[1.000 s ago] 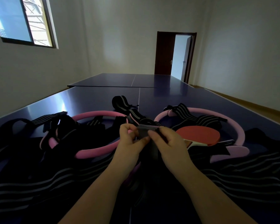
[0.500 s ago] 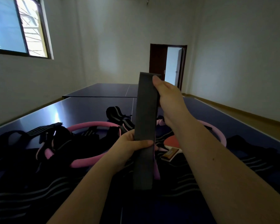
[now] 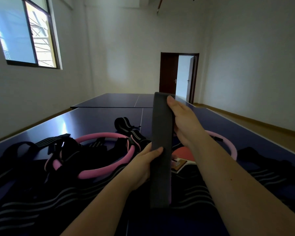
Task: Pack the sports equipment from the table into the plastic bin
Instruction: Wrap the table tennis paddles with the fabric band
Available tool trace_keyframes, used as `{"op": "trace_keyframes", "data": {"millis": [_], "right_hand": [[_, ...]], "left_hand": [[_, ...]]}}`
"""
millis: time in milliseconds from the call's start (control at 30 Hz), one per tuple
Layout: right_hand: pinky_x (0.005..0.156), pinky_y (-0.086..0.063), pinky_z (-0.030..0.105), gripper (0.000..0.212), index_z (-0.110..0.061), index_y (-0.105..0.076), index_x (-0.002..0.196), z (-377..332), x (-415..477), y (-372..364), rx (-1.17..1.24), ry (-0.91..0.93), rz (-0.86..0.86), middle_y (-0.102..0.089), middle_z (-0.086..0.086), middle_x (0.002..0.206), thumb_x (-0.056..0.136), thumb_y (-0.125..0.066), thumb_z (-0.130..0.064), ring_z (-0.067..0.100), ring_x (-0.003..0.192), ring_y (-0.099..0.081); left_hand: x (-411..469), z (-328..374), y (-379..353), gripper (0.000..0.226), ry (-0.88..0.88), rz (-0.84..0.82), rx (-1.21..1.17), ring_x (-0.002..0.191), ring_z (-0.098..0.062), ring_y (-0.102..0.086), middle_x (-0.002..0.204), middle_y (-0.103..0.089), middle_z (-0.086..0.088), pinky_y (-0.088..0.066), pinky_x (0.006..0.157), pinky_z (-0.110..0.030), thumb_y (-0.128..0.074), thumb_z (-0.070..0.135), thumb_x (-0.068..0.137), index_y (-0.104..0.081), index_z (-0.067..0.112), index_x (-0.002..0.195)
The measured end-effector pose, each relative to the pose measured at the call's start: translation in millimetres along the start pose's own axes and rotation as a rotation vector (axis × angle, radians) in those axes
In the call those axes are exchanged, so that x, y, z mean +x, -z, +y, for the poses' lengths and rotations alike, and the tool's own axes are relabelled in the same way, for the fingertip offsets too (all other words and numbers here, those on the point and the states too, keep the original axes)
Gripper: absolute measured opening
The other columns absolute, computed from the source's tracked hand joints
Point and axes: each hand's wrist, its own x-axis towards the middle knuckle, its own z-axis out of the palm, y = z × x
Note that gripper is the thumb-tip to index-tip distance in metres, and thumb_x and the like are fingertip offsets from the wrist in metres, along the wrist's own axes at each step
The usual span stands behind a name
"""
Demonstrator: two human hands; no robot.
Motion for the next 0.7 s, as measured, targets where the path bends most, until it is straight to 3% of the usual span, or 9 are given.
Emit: {"op": "trace_keyframes", "data": {"millis": [167,267,333,367,433,500,533,600,700], "right_hand": [[0.097,-0.053,0.051,0.035,-0.016,-0.068,0.113,-16,-5,5,-0.014,0.012,-0.028,-0.075,0.005,0.103,0.097,-0.057,-0.046,0.024,0.1,-0.069],[0.105,-0.045,0.056,0.037,-0.019,-0.066,0.117,-26,-16,22,-0.019,0.028,-0.035,-0.072,0.003,0.114,0.097,-0.054,-0.047,0.023,0.111,-0.065],[0.108,-0.039,0.061,0.032,-0.023,-0.068,0.112,-27,-30,40,-0.111,0.043,-0.094,-0.071,-0.001,0.115,0.097,-0.052,-0.047,0.019,0.112,-0.064],[0.107,-0.042,0.057,0.028,-0.026,-0.068,0.108,-23,-41,50,-0.251,0.056,-0.132,-0.071,-0.006,0.113,0.098,-0.051,-0.046,0.015,0.111,-0.064],[0.093,-0.05,0.03,0.014,-0.032,-0.063,0.103,-4,-66,70,-0.504,0.065,-0.21,-0.064,-0.019,0.107,0.102,-0.049,-0.033,-0.001,0.105,-0.061],[0.077,-0.047,0.012,0.015,-0.028,-0.063,0.107,23,-88,87,-0.537,0.017,-0.273,-0.061,-0.011,0.112,0.101,-0.05,-0.023,-0.012,0.097,-0.057],[0.082,-0.047,0.012,0.018,-0.025,-0.065,0.111,37,-96,93,-0.486,-0.015,-0.293,-0.061,-0.003,0.116,0.099,-0.053,-0.027,-0.006,0.103,-0.059],[0.105,-0.045,0.029,0.026,-0.031,-0.068,0.117,57,-107,100,-0.385,-0.067,-0.35,-0.06,0.003,0.126,0.093,-0.064,-0.038,0.012,0.121,-0.057],[0.11,-0.042,0.036,0.045,-0.027,-0.066,0.128,67,-107,103,-0.291,-0.153,-0.471,-0.056,-0.002,0.138,0.084,-0.065,-0.034,0.018,0.13,-0.053]], "left_hand": [[1,-4,-15,0.025,-0.022,-0.048,0.101,0.088,-0.032,-0.067,0.094,-0.066,-0.021,-0.053,0.091,-0.048,-0.051,0.016,0.101,-0.055,0.009,0.125],[3,-2,-20,0.023,-0.044,0.046,0.159,0.086,-0.03,-0.071,0.097,-0.072,-0.02,-0.06,0.079,-0.039,-0.051,0.018,0.102,-0.058,0.007,0.12],[8,-1,-19,0.021,-0.091,0.164,0.195,0.089,-0.035,-0.07,0.102,-0.072,-0.022,-0.059,0.086,-0.048,-0.052,0.021,0.102,-0.064,0.011,0.116],[11,0,-18,0.019,-0.115,0.241,0.186,0.09,-0.036,-0.07,0.102,-0.073,-0.021,-0.057,0.089,-0.053,-0.053,0.02,0.101,-0.068,0.014,0.113],[15,4,-15,0.019,-0.144,0.364,0.153,0.095,-0.034,-0.071,0.102,-0.075,-0.015,-0.054,0.093,-0.055,-0.054,0.017,0.1,-0.072,0.018,0.108],[16,10,-16,0.021,-0.146,0.395,0.114,0.097,-0.031,-0.071,0.102,-0.075,-0.013,-0.055,0.094,-0.051,-0.053,0.012,0.099,-0.071,0.016,0.108],[16,12,-19,0.021,-0.145,0.394,0.106,0.095,-0.03,-0.071,0.099,-0.075,-0.012,-0.055,0.093,-0.049,-0.052,0.011,0.099,-0.071,0.016,0.106],[13,15,-31,0.021,-0.148,0.375,0.114,0.089,-0.031,-0.07,0.094,-0.075,-0.012,-0.055,0.089,-0.048,-0.052,0.01,0.099,-0.072,0.013,0.103],[10,17,-49,0.02,-0.18,0.334,0.113,0.102,-0.043,-0.068,0.105,-0.073,-0.022,-0.053,0.094,-0.057,-0.051,0.008,0.1,-0.066,0.005,0.112]]}}
